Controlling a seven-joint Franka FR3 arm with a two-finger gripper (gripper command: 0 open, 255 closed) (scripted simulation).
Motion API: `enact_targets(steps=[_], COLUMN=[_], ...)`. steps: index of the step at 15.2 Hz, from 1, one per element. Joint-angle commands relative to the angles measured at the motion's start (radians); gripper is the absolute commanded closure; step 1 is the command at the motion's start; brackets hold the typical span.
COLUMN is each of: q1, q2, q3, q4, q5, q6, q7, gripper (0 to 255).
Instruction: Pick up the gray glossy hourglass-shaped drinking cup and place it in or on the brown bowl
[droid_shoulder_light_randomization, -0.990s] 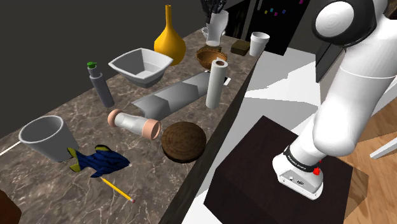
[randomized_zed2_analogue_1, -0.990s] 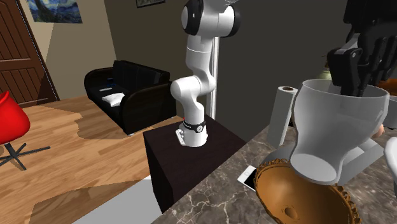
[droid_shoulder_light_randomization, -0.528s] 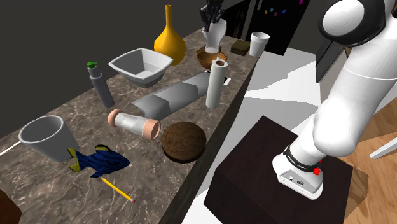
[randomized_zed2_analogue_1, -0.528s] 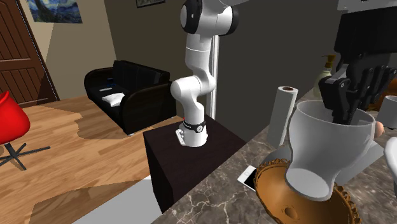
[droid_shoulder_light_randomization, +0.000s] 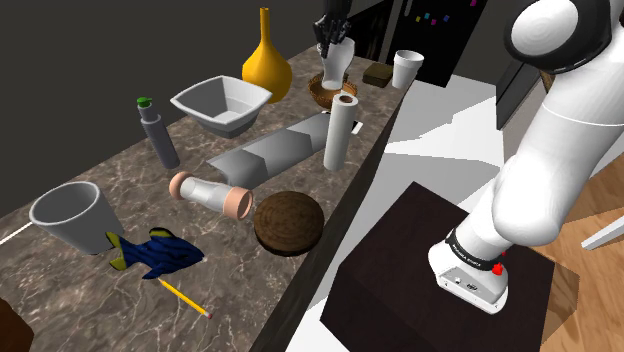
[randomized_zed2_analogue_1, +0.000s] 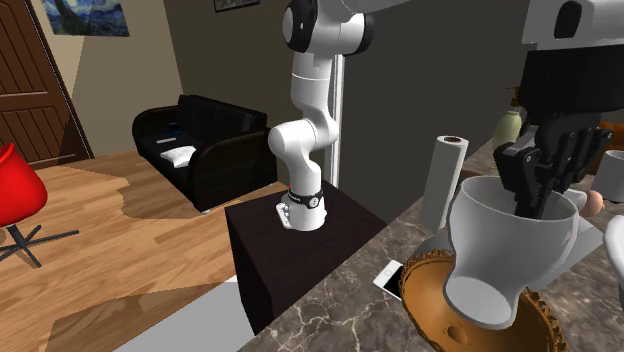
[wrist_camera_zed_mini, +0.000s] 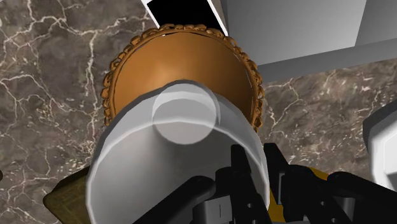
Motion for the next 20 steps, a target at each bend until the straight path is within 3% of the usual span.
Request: enact_targets(steps=[1, 2, 3, 8, 12, 20], q1=[0.0, 0.0, 0.0, 0.0, -0.014, -0.014], q2=[0.0, 0.0, -0.001, 0.0, 0.027, 0.027], q3=[0.0, 0.0, 0.0, 0.0, -0.006, -0.006], q4=[0.0, 0.0, 0.0, 0.0, 0.166, 0.166], q5=[0.0, 0.0, 0.0, 0.0, 0.009, 0.009], q6=[0.001, 0.001, 0.001, 0.001, -0.139, -0.139], q7=[0.0, 0.0, 0.0, 0.0, 0.0, 0.0], gripper=[255, 255, 0, 0, 0, 0])
